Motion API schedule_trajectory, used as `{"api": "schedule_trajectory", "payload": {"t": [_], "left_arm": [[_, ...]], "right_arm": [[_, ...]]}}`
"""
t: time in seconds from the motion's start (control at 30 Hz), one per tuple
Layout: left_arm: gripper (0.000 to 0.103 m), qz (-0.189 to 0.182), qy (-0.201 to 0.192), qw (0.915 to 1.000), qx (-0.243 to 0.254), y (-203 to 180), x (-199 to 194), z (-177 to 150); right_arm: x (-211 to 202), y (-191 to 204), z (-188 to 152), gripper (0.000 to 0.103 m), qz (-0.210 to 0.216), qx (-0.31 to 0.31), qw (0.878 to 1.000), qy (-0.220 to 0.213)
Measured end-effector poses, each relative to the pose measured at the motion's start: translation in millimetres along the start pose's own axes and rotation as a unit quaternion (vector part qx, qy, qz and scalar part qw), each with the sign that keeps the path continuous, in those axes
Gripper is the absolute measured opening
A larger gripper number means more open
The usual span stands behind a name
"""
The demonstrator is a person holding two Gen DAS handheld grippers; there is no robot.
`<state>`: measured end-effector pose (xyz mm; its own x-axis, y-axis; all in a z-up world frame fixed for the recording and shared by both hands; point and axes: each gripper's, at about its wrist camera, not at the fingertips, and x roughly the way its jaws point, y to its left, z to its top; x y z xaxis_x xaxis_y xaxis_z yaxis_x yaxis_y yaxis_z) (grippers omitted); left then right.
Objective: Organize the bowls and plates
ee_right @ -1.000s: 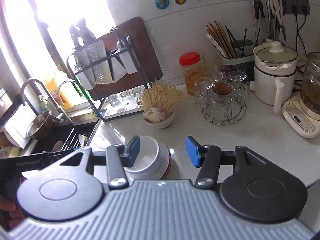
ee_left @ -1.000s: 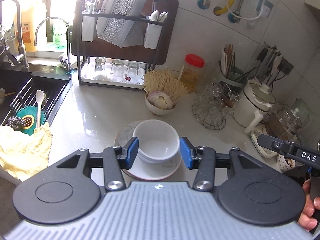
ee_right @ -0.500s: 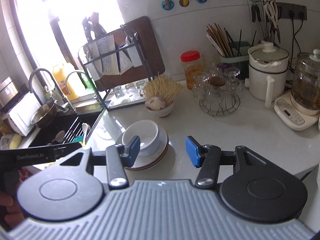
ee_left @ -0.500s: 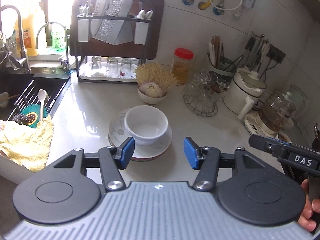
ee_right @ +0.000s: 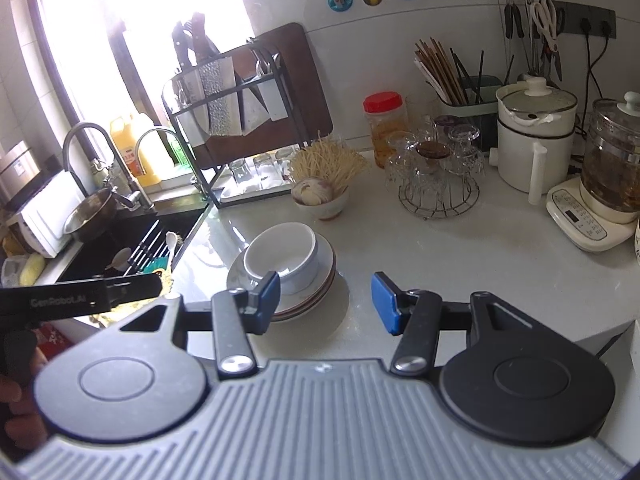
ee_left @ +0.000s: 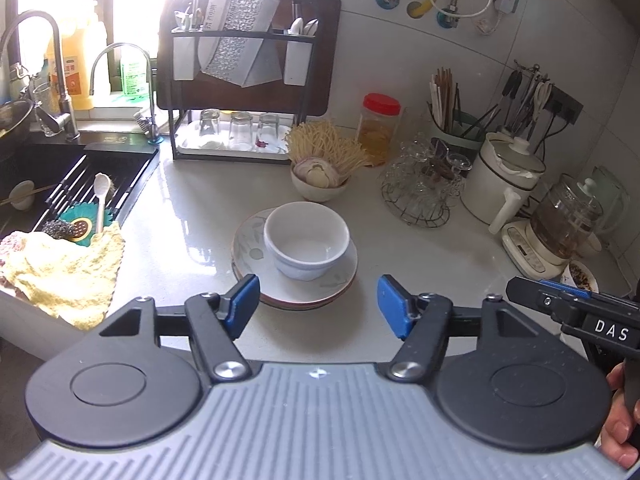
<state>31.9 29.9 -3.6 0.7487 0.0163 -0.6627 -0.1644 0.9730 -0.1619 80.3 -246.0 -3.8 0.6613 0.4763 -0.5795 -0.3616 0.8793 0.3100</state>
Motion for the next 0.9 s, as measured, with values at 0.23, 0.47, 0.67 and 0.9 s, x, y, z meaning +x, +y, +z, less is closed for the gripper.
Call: {"api": "schedule_trajectory", "payload": {"t": [0.23,0.47,0.67,0.9], "left_arm": [[0.092,0.023,0.003,0.9997,0.000,3.5,-4.4,-2.8],[0.097,0.032,-0.004,0.9994,0.006,7.8,-12.1,-5.1],[0.098,0.036,0.000,0.9994,0.002,11.4,-13.7,-5.1],[0.098,0.032,0.004,0.9995,0.001,8.7,-13.5,-7.3]], "right_arm": [[3.9,3.9,-3.5,0.063,-0.008,-0.013,1.000,0.009],[-2.0,5.0,-0.6,0.082,-0.010,-0.014,1.000,-0.009],[-2.4,7.7,-1.4,0.082,-0.010,-0.018,1.000,-0.010],[-2.9,7.3,-1.9,0.082,-0.013,-0.017,1.000,-0.008]]}}
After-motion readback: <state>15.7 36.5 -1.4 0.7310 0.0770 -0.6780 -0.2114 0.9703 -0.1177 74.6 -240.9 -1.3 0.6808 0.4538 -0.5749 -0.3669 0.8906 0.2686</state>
